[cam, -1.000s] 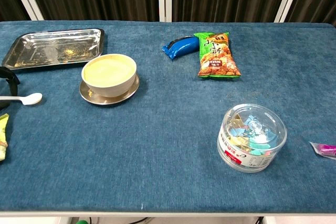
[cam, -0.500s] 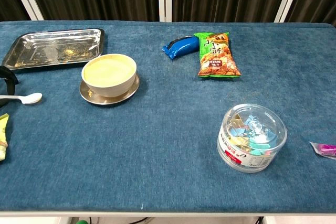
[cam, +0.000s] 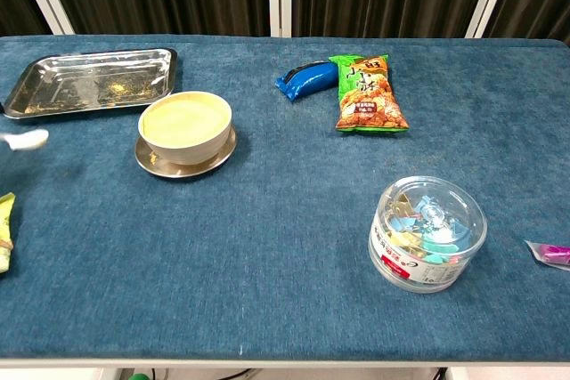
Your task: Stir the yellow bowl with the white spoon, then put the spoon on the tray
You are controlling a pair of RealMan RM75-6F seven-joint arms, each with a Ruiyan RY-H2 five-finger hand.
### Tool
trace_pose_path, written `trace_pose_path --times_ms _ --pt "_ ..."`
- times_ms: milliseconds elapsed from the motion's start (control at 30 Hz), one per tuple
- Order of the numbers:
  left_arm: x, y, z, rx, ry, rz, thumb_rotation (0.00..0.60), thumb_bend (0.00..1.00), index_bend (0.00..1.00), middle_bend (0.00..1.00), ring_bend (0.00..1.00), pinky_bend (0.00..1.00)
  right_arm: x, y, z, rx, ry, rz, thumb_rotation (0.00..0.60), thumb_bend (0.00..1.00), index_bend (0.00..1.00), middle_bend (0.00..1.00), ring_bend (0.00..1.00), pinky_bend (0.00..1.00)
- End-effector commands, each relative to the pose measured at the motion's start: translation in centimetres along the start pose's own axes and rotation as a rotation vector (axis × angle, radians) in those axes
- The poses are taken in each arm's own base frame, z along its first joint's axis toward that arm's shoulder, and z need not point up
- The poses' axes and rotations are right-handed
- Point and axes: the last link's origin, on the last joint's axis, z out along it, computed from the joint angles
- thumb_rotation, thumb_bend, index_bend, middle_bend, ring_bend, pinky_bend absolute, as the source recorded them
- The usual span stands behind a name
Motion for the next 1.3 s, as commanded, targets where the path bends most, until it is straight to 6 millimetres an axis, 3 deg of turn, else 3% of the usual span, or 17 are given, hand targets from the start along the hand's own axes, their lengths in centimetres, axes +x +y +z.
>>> trace_pose_path --times_ms 33,300,500,833,1300 --pt "3.7 2.3 0.4 -0.054 0.076 0.04 0.6 0.42 0.56 0.28 0.14 0.12 0.0 0.0 -0.1 0.002 0.003 0.001 0.6 0.18 0.03 0.17 0.0 0.06" --pt "5.6 10.2 2.7 -0.182 0.051 0.113 0.6 0.42 0.56 0.28 0.14 0.12 0.5 0.4 -0.5 -0.003 0.015 -0.002 0.6 0.18 0.03 0.17 0.0 0.06" --pt "5.1 14.1 4.6 -0.193 -0.001 0.144 0.6 0.42 0.56 0.28 0.14 0.12 0.2 0.8 -0.8 -0.012 0.009 0.005 0.6 0.18 0.03 0.17 0.0 0.06" --pt "3.9 16.8 6.6 -0.133 -0.064 0.127 0.6 0.42 0.56 0.28 0.14 0.12 0.0 1.1 -0.8 -0.016 0.001 0.008 0.6 0.18 0.03 0.17 0.0 0.06" --pt "2.3 18.9 7.6 -0.105 -0.038 0.213 0.6 0.42 0.55 0.28 0.14 0.13 0.0 1.3 -1.1 -0.031 -0.004 0.006 0.6 0.18 0.03 0.17 0.0 0.06"
